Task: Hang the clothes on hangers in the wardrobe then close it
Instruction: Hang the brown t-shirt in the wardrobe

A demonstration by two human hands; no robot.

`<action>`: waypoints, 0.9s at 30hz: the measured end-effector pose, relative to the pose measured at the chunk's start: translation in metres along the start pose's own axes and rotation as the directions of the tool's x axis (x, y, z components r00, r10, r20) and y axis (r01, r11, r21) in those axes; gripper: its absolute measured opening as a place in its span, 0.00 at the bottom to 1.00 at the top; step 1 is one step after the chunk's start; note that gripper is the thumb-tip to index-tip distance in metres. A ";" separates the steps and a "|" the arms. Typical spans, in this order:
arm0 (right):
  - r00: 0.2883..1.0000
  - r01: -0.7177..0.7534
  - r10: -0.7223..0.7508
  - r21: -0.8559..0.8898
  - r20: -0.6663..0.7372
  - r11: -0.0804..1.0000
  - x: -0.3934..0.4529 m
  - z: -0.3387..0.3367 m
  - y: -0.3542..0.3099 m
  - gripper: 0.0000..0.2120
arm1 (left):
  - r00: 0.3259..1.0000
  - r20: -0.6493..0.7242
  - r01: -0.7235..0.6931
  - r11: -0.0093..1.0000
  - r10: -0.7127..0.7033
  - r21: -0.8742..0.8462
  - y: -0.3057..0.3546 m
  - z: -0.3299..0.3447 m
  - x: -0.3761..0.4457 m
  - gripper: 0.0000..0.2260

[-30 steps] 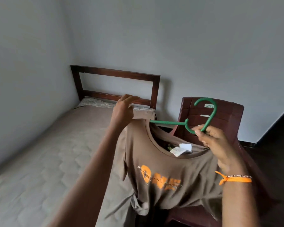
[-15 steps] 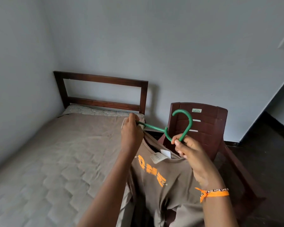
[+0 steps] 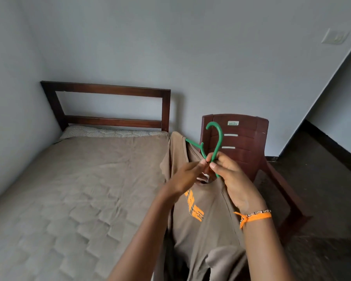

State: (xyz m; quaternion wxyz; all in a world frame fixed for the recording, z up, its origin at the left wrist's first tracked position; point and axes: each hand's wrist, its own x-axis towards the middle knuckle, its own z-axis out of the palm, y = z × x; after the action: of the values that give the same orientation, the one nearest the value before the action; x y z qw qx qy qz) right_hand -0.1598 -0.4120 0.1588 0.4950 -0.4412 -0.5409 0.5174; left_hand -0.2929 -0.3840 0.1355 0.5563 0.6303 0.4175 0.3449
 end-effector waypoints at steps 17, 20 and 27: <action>0.860 -0.100 -0.254 -0.633 -0.444 0.768 -0.169 -0.117 0.003 0.25 | 0.989 0.149 0.019 0.980 0.011 -0.199 0.047 0.186 -0.022 0.09; 0.871 -0.222 -0.105 -0.575 -0.479 0.788 -0.233 -0.155 -0.004 0.17 | 0.988 0.154 0.032 0.967 0.008 -0.254 0.061 0.247 -0.034 0.13; 0.798 -0.296 0.002 -0.389 -0.603 0.873 -0.387 -0.231 -0.020 0.13 | 0.954 0.296 0.028 0.963 0.055 -0.269 0.093 0.394 -0.075 0.12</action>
State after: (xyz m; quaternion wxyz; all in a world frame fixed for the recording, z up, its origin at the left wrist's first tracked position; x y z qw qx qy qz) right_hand 0.1169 -0.7682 0.1424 0.4730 -0.7260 -0.4321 0.2498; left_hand 0.0434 -0.6183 0.1730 0.6915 0.5967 0.2726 0.3024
